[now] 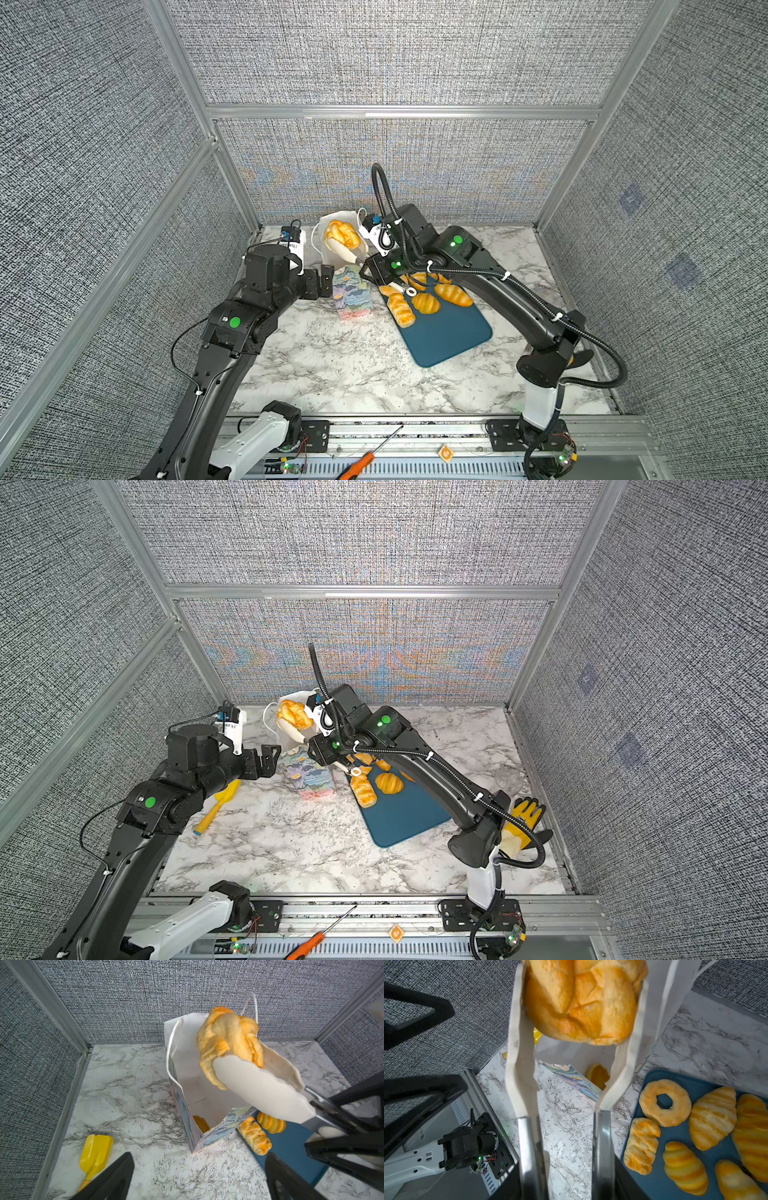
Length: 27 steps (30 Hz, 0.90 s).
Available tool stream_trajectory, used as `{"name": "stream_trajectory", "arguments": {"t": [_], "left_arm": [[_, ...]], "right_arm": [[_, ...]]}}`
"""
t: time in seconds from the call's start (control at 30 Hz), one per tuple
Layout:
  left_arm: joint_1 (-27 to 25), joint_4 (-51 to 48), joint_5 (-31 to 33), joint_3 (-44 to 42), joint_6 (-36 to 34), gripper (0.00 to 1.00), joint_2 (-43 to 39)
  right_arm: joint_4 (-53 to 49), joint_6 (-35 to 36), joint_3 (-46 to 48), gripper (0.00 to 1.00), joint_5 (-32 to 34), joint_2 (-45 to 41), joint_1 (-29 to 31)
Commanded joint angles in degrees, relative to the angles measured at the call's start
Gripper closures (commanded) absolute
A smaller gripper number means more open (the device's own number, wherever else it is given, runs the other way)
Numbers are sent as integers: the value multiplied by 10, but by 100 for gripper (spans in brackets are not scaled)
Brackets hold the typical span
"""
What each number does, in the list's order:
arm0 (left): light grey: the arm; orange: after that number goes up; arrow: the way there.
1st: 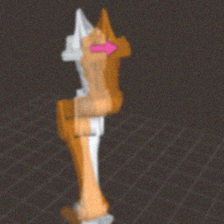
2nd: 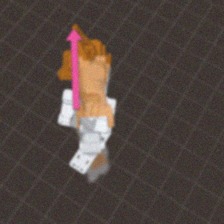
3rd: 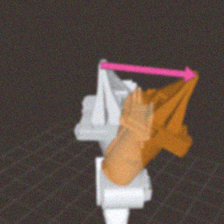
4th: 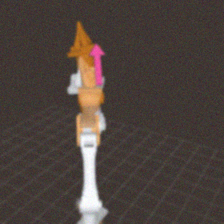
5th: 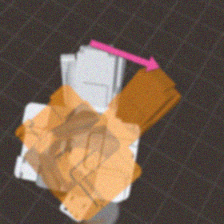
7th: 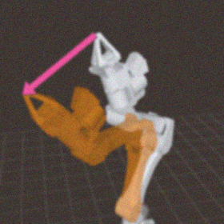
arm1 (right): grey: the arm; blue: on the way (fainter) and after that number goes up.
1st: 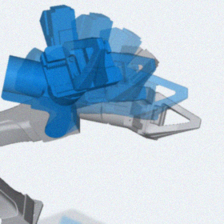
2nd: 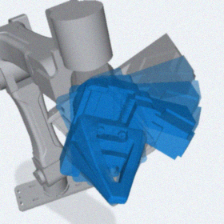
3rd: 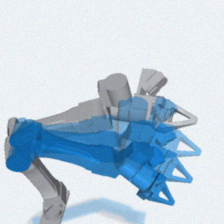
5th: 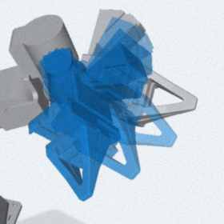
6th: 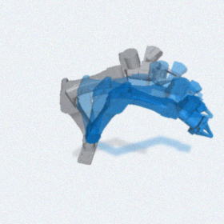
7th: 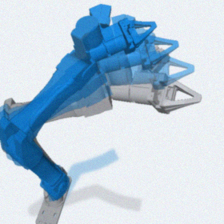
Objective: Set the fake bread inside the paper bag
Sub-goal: 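Lower the knotted roll into the white paper bag and open the tongs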
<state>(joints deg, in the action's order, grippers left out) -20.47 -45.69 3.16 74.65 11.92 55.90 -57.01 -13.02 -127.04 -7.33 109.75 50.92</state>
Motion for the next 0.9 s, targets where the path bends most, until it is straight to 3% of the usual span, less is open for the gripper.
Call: {"name": "stream_trajectory", "arguments": {"t": [0.0,0.43,0.87], "left_arm": [[1,-8,10,1,-21,1,-1],[1,11,-16,-20,-32,1,-18],[0,1,-32,-6,-25,1,-10]], "right_arm": [[-7,1,-7,47,33,4,1],[-19,1,-11,27,72,6,0],[-26,11,-16,21,78,-5,-2]]}}
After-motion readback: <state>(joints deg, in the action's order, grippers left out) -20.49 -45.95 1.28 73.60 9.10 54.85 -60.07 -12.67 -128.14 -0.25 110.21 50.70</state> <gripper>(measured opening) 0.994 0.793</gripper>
